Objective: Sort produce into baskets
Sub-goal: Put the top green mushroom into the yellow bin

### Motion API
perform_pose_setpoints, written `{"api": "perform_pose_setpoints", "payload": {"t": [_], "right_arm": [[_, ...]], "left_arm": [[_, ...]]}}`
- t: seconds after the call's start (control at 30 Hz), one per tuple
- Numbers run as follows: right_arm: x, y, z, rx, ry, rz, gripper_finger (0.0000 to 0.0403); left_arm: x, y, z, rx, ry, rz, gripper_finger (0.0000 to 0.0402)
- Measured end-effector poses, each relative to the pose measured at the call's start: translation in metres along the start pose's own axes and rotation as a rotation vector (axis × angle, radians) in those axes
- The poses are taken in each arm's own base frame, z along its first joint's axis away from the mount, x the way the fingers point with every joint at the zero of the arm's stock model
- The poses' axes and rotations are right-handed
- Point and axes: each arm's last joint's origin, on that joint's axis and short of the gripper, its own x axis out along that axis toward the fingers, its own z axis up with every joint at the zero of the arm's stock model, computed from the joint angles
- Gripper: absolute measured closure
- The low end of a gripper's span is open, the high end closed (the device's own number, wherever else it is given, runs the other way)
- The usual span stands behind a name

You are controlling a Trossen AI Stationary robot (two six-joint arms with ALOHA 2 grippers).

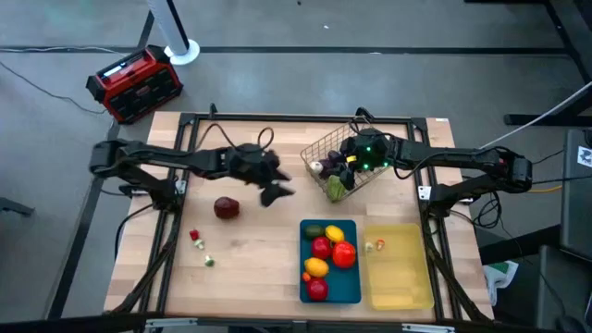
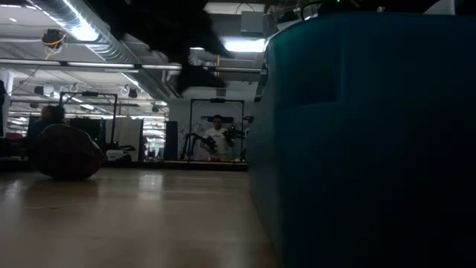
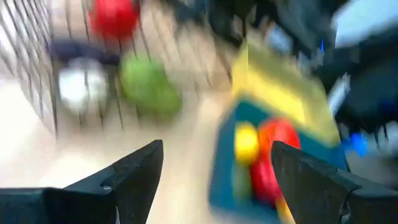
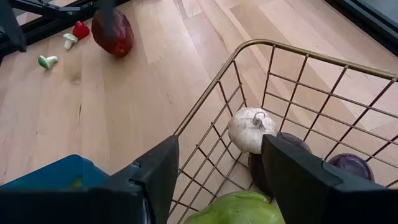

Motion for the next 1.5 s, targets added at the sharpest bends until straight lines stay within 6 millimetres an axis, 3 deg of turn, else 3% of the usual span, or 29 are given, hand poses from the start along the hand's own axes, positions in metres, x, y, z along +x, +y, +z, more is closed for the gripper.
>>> {"api": "perform_pose_setpoints", "payload": {"t": [0.4,0.7,1.07,1.27,1.5], "right_arm": [[0.0,0.0,0.0,0.0,0.001,0.0,0.0175],[0.0,0.0,0.0,0.0,0.001,0.0,0.0175],[0.0,0.0,0.0,0.0,0.001,0.0,0.0175],[0.0,0.0,0.0,0.0,0.001,0.0,0.0175],[0.0,0.0,0.0,0.001,0.001,0.0,0.0175]], "left_arm": [[-0.083,-0.042,-0.064,-0.365,0.563,0.193,0.0107],[-0.118,-0.064,-0.109,-0.737,0.855,0.536,0.0109],[-0.126,-0.086,-0.14,-0.893,0.887,0.779,0.0139],[-0.117,-0.078,-0.163,-0.905,0.868,0.937,0.0154],[-0.103,-0.07,-0.181,-0.905,0.853,0.939,0.0167]]}}
